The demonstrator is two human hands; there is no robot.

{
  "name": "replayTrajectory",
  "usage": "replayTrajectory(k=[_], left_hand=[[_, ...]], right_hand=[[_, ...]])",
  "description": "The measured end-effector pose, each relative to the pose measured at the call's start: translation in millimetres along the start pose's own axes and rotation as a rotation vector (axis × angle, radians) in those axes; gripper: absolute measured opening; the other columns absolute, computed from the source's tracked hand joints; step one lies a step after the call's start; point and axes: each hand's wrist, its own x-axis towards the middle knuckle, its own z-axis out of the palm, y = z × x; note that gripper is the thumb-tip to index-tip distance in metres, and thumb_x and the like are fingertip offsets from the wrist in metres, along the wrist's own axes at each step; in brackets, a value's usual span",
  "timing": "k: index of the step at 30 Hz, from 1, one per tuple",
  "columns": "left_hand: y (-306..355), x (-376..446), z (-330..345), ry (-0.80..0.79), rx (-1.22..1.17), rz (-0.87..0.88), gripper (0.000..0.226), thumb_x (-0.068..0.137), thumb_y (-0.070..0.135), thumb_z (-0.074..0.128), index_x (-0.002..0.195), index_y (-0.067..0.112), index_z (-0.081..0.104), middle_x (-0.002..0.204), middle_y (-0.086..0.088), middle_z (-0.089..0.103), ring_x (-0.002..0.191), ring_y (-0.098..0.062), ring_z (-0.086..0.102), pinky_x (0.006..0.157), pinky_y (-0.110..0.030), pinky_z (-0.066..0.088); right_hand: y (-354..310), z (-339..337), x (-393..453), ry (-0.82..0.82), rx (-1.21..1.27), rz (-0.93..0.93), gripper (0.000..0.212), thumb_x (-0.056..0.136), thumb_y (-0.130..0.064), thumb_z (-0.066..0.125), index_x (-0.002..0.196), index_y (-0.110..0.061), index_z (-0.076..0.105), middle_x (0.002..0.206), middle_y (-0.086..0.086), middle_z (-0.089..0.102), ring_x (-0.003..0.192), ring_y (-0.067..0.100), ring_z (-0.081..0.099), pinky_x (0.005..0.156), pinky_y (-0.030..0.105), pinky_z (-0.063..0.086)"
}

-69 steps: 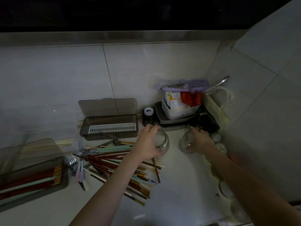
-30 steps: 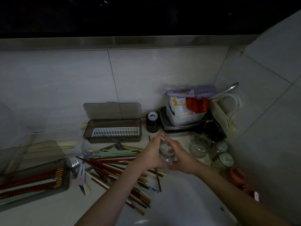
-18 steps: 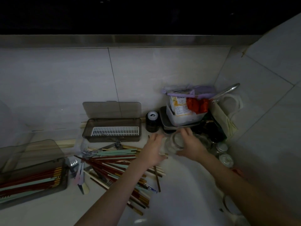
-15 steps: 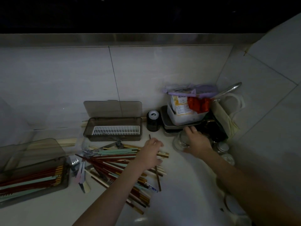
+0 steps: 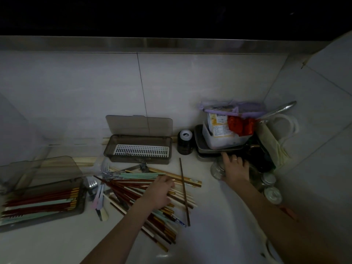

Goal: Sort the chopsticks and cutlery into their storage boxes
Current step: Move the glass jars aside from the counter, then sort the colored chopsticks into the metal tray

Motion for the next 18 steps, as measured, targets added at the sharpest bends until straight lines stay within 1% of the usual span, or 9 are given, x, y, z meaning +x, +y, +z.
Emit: replayTrajectory(k=[2, 6, 9, 12, 15, 17, 18], left_hand=[[-6.5, -6.9, 2.2, 0.009, -0.013, -0.006, 0.052, 0.082, 0.018, 0.066, 0.131, 0.018, 0.05, 0.143, -0.003, 0.035, 0.135, -0.023, 0.029, 0.11, -0.029, 0.03], [-24.5, -22.6, 1.3, 0.083, -0.107, -0.036, 0.048, 0.085, 0.012, 0.063, 0.13, 0.022, 0.051, 0.143, 0.0, 0.037, 0.134, -0.017, 0.035, 0.107, -0.023, 0.033], [-35.5, -35.7, -5.0, 0.158, -0.173, -0.075, 0.046, 0.088, 0.006, 0.057, 0.131, 0.021, 0.051, 0.145, 0.002, 0.036, 0.135, -0.016, 0.035, 0.106, -0.022, 0.033], [-48.9, -52.9, -13.9, 0.274, -0.213, -0.108, 0.037, 0.089, 0.003, 0.054, 0.123, 0.017, 0.057, 0.137, 0.0, 0.045, 0.127, -0.017, 0.044, 0.103, -0.024, 0.039], [-72.3, -75.7, -21.2, 0.409, -0.213, -0.155, 0.031, 0.085, -0.001, 0.052, 0.111, 0.013, 0.062, 0.123, -0.003, 0.055, 0.117, -0.02, 0.051, 0.097, -0.026, 0.041], [-91.3, -94.6, -28.0, 0.474, -0.207, -0.205, 0.028, 0.084, 0.0, 0.053, 0.106, 0.013, 0.064, 0.118, -0.004, 0.058, 0.111, -0.021, 0.053, 0.092, -0.027, 0.043], [-101.2, -105.2, -32.3, 0.494, -0.201, -0.234, 0.027, 0.084, 0.001, 0.053, 0.105, 0.013, 0.064, 0.116, -0.004, 0.058, 0.107, -0.021, 0.055, 0.088, -0.027, 0.044]], right_hand=[[-1.8, -0.1, -1.8, 0.008, -0.008, 0.01, 0.088, 0.081, -0.035, 0.066, 0.148, -0.028, 0.009, 0.145, 0.011, 0.028, 0.132, 0.029, 0.03, 0.108, 0.046, 0.027], [-9.6, -1.1, -5.8, 0.065, -0.031, -0.001, 0.078, 0.087, -0.023, 0.058, 0.15, -0.026, 0.012, 0.152, 0.011, 0.021, 0.136, 0.03, 0.026, 0.11, 0.051, 0.026], [-20.7, -2.7, -15.6, 0.063, -0.098, 0.046, 0.084, 0.087, -0.026, 0.058, 0.15, -0.028, 0.004, 0.154, 0.01, 0.015, 0.138, 0.029, 0.021, 0.11, 0.052, 0.023], [-45.5, -5.9, -28.6, 0.081, -0.119, 0.084, 0.09, 0.086, -0.025, 0.058, 0.149, -0.03, -0.006, 0.156, 0.011, 0.007, 0.141, 0.03, 0.014, 0.111, 0.055, 0.02], [-88.5, -10.7, -43.0, 0.055, -0.077, 0.006, 0.088, 0.089, -0.017, 0.054, 0.149, -0.031, -0.01, 0.158, 0.01, -0.003, 0.144, 0.032, 0.002, 0.111, 0.06, 0.013], [-124.2, -15.2, -53.6, 0.065, -0.002, -0.1, 0.081, 0.09, -0.014, 0.05, 0.149, -0.031, -0.003, 0.158, 0.008, 0.001, 0.145, 0.031, 0.001, 0.112, 0.058, 0.009], [-143.7, -17.3, -58.9, 0.082, 0.054, -0.164, 0.078, 0.089, -0.013, 0.051, 0.148, -0.03, 0.003, 0.157, 0.007, 0.007, 0.144, 0.03, 0.004, 0.113, 0.055, 0.009]])
